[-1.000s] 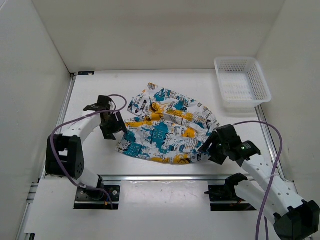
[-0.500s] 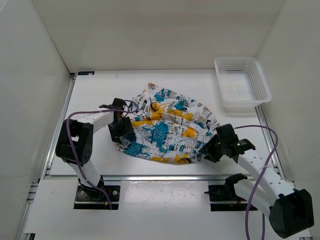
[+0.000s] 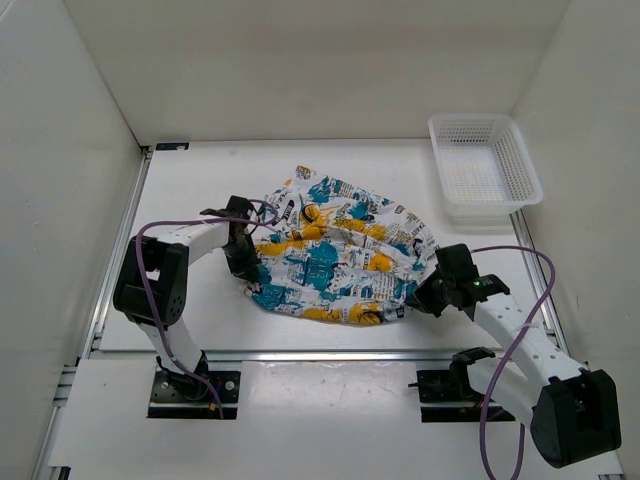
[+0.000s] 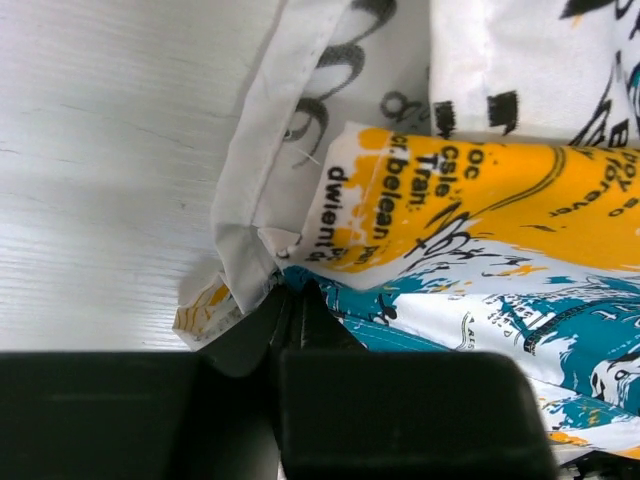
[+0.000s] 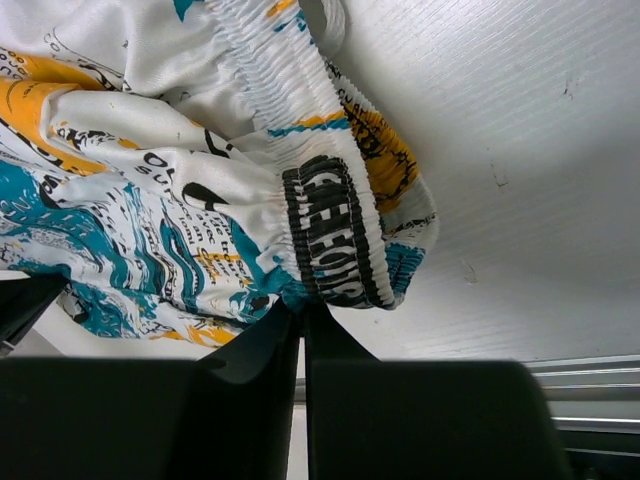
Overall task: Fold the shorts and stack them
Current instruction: Flatten the shorts out
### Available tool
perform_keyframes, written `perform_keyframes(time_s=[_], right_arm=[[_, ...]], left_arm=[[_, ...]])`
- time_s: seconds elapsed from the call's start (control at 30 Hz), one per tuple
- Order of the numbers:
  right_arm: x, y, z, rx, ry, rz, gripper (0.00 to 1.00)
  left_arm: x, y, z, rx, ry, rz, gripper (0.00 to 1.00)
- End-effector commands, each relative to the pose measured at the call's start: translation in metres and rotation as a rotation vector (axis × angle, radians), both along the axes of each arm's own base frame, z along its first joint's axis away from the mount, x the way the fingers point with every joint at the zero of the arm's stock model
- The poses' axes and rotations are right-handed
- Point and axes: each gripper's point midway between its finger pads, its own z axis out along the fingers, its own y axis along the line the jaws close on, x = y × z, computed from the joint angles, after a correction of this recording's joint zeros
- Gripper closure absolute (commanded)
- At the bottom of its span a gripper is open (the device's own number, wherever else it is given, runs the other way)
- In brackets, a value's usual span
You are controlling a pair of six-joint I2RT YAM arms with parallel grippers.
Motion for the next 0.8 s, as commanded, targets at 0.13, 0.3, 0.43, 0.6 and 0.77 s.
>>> perform_keyframes(time_s=[0.13,0.3,0.43,0.6,0.77], right_arm=[[0.006,-0.012,0.006,-0.067,-0.051,0.024,1.0],[0.009,-0.013,0.011,-0.082,-0.067,0.035,1.0],[0.01,-0.015,0.01,-0.094,-0.071,0.039,1.0],[0.01,-0.015,0.01,-0.094,-0.071,0.039,1.0],[0.009,-0.015,0.008,-0.1,-0.064,0.047,1.0]], left_arm=[[0.017,-0.005,0.02,-0.025,-0.09,-0.006,0.9],[0.02,-0.018,0.036,-0.098,-0.11,-0.032,0.48],[0.022,-0.018,0.035,-0.097,-0.112,-0.041,0.47],[0.02,-0.012,0.028,-0.062,-0.099,-0.034,0.48],[0.021,-0.013,0.025,0.004,-0.118,-0.076,0.5]])
